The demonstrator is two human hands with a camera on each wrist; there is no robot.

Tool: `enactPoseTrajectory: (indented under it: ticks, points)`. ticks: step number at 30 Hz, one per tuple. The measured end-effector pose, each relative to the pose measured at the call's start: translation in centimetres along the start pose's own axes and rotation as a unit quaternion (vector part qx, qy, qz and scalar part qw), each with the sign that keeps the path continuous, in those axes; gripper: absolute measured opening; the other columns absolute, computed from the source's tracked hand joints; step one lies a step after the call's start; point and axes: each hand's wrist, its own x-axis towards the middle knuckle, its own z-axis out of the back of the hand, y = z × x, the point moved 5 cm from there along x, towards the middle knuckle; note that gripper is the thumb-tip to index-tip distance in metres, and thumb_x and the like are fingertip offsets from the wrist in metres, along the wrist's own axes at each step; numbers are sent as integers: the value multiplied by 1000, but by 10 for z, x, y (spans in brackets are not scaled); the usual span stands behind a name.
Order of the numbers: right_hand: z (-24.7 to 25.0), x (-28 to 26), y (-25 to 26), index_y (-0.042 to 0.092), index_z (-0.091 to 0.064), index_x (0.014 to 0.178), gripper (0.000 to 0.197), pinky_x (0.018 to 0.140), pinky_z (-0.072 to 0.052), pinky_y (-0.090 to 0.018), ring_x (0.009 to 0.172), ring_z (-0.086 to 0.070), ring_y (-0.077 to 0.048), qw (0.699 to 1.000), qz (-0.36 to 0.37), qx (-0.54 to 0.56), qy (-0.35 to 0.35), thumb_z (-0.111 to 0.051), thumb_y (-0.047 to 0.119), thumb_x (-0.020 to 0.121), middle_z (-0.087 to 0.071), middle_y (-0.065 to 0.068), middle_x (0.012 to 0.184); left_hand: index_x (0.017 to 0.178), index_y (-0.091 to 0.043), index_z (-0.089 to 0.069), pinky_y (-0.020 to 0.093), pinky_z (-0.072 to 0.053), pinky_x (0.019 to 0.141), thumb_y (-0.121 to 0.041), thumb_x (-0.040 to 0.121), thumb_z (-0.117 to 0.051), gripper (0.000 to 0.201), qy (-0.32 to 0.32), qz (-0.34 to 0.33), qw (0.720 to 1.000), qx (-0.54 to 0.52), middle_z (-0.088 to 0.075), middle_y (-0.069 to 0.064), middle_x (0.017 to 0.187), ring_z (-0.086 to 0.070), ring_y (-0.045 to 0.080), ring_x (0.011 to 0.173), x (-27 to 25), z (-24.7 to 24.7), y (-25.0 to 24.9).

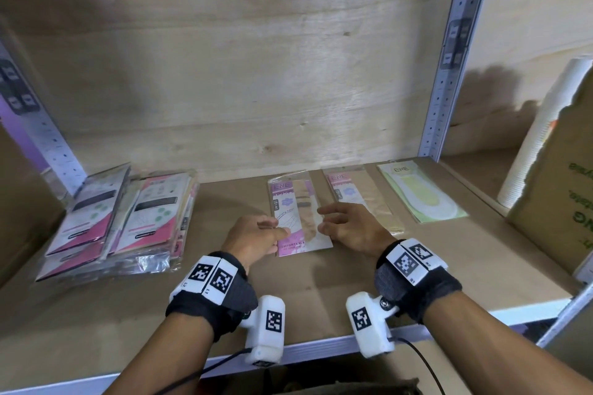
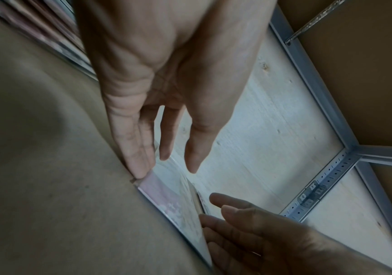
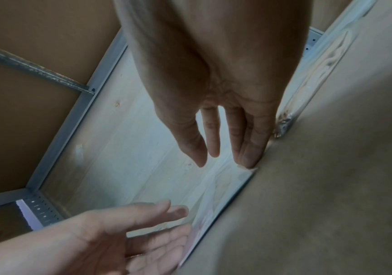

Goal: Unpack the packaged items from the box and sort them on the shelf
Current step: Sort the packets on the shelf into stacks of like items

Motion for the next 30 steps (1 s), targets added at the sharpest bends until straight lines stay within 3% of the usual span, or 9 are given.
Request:
enactPoseTrajectory:
  ticks: [7,10,11,14,16,19,22,26,30]
  points:
    - [1,3,2,15,-64,126,40,102,-48,-28,114,-64,-23,1000,4,-2,-3,-73,14,88,-69,-11,118,124,-2,-62,26,-58,82,-7,87,-74,39,-3,3,1000,-6,-68,14,119,-70,24,103,6,0,1]
    - [3,3,4,13,-66,122,34,95,-49,-23,112,-65,-27,1000,17,4,-21,-71,11,88,-72,-19,109,120,-5,-63,27,-59,80,-10,89,-73,33,-12,1,1000,-6,-70,11,115,-70,23,101,7,3,0]
    - [4,3,5,13,-67,119,31,94,-49,-23,110,-67,-26,999,24,4,-31,-71,10,89,-73,-18,101,118,-6,-64,29,-59,84,-12,89,-73,30,-25,-6,1000,-1,-71,10,114,-69,22,101,7,6,-1]
    - [7,-1,11,10,-70,112,24,97,-54,-38,95,-68,-25,998,31,26,-51,-69,7,89,-69,-4,87,114,-12,-67,35,-58,91,-14,89,-73,26,-62,-30,998,-2,-71,5,109,-69,21,100,7,21,-4]
    - [7,-6,16,5,-70,109,20,90,-58,-40,88,-67,-26,997,32,51,-50,-68,4,89,-70,-9,93,107,-17,-69,34,-58,91,-15,89,-72,19,-75,-42,996,-15,-71,3,106,-69,19,98,6,34,-5]
    - [-1,-13,25,-5,-67,109,19,69,-57,-30,76,-63,-24,995,33,89,-36,-62,-2,91,-68,-20,90,93,-21,-71,33,-58,91,-11,89,-70,11,-90,-52,994,-45,-72,5,105,-70,20,97,3,56,-5]
    - [-18,-15,39,-9,-64,108,17,59,-53,-24,66,-59,-23,993,39,107,-14,-59,-3,94,-64,-20,82,86,-24,-72,33,-58,88,-9,89,-69,15,-126,-70,988,-52,-74,6,103,-71,22,92,1,84,-5]
    - [-55,-6,63,-4,-62,102,10,52,-48,-22,58,-53,-21,992,45,116,25,-55,-5,95,-60,-16,73,83,-24,-73,42,-59,91,-8,86,-69,16,-201,-85,974,-55,-76,8,93,-74,29,87,-5,126,-6]
    - [-108,10,81,2,-58,98,4,51,-49,-26,54,-52,-21,991,19,115,70,-56,-1,96,-56,-12,68,90,-21,-75,42,-59,91,-11,86,-70,12,-258,-90,962,-32,-76,4,95,-74,24,91,-15,170,-11]
